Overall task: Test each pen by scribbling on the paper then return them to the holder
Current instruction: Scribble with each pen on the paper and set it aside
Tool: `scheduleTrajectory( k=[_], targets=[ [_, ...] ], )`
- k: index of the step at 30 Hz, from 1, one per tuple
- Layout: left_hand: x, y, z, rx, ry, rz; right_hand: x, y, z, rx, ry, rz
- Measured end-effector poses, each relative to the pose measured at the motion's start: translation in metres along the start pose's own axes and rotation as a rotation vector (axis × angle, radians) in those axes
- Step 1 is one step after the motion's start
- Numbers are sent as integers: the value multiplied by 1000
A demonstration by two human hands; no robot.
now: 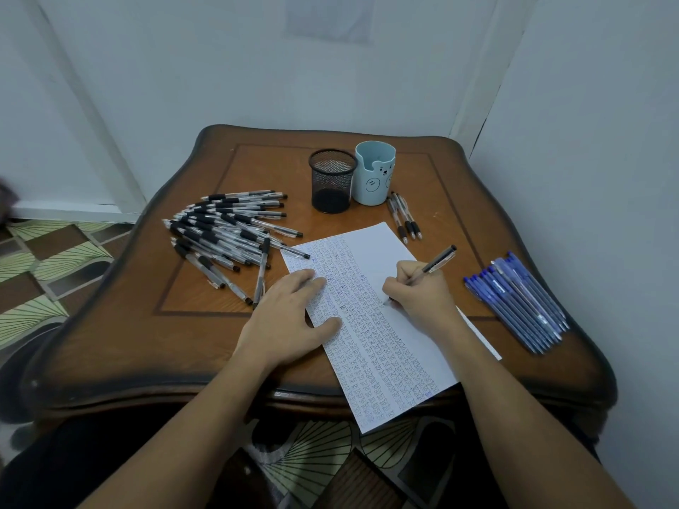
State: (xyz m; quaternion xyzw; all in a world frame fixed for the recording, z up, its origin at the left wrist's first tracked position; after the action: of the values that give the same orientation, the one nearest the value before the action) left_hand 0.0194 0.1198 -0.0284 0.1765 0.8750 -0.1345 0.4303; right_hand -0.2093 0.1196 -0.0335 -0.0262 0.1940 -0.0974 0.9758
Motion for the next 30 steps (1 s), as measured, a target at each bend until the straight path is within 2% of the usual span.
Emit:
scheduleTrajectory(
  k=[3, 8, 11, 22, 26, 28, 30],
  targets=[
    [0, 1, -1, -3, -6, 11, -4, -1, -1, 37, -16, -45],
    [0, 0, 0, 4, -12, 13, -10, -3, 7, 155, -256, -97],
    [0, 0, 0, 0, -9, 13, -12, -3, 11, 188, -301, -85],
    [-1, 1, 0, -16, 7, 24, -11, -7, 19, 297, -195, -38],
    [-3, 2, -2, -24, 15, 30, -21, -20, 26, 466, -279, 60],
    [-3, 2, -2, -26, 13, 35, -32, -36, 31, 533, -193, 101],
    [-3, 2, -3, -22, 16, 33, -43, -60, 37, 524, 20, 54]
  ],
)
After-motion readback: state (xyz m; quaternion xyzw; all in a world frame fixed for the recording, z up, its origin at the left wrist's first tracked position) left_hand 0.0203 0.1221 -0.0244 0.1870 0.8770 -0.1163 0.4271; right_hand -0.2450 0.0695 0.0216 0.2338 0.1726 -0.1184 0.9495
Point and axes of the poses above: each hand's wrist, its own y-axis away from the middle knuckle, its own x-axis out of the palm, z = x × y, the point moved 3 cm from there along -y, towards the middle knuckle, and after that the axes turned 9 degrees about y, right-handed, at the moved point
